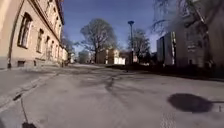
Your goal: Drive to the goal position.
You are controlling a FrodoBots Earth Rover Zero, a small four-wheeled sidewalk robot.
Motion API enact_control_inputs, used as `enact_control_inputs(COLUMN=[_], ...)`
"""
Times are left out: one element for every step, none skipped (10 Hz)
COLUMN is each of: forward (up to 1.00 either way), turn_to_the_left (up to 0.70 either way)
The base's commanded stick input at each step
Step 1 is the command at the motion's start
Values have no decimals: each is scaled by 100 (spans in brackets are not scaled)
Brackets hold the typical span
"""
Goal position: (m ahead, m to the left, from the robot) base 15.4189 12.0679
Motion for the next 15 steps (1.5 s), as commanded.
enact_control_inputs(forward=[85,85,85,85,85,85,85,85,85,85,85,85,85,85,85], turn_to_the_left=[0,0,0,0,0,0,0,0,0,0,0,0,0,0,0])
